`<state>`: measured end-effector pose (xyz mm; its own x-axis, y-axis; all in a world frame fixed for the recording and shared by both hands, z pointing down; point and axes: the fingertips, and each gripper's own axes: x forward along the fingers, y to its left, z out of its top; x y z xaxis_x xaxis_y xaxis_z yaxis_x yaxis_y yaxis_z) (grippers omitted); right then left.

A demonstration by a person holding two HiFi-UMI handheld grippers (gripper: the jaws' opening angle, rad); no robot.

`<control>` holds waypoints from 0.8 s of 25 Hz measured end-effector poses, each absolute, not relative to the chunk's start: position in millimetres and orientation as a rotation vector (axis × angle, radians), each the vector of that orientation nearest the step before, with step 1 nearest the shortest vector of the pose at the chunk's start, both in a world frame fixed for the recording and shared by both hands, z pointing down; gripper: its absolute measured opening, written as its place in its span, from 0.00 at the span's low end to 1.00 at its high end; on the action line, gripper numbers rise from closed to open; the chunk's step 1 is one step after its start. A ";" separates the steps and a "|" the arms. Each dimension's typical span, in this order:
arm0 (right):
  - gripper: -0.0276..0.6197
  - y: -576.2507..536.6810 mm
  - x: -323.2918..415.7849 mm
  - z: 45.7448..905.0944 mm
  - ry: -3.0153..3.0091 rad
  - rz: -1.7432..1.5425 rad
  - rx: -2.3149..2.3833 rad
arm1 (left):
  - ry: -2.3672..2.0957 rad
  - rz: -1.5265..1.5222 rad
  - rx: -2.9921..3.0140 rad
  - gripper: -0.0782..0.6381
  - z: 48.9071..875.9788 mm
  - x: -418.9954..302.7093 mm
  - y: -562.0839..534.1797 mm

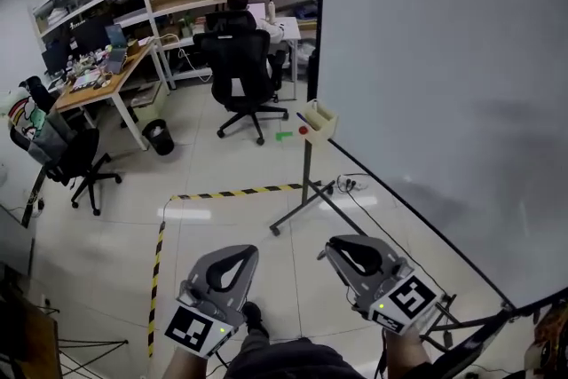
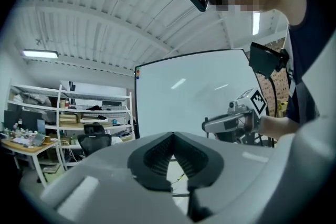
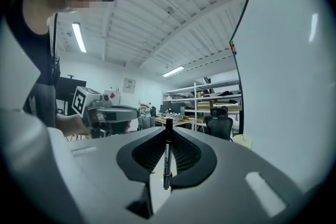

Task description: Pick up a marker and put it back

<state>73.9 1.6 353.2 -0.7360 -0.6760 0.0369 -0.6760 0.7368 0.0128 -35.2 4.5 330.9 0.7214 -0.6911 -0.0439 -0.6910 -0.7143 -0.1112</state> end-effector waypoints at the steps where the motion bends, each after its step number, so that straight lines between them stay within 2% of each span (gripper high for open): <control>1: 0.09 8.3 76.3 353.7 -2.903 0.015 1.108 | 1.159 0.000 -2.789 0.11 326.9 -35.7 13.3; 13: 0.09 60.6 70.3 359.8 -2.975 0.069 1.025 | 1.216 -0.114 -2.716 0.11 323.6 -43.0 81.4; 20: 0.09 103.7 28.9 357.3 -2.956 0.032 0.994 | 1.267 -0.081 -2.717 0.11 329.7 -90.3 129.5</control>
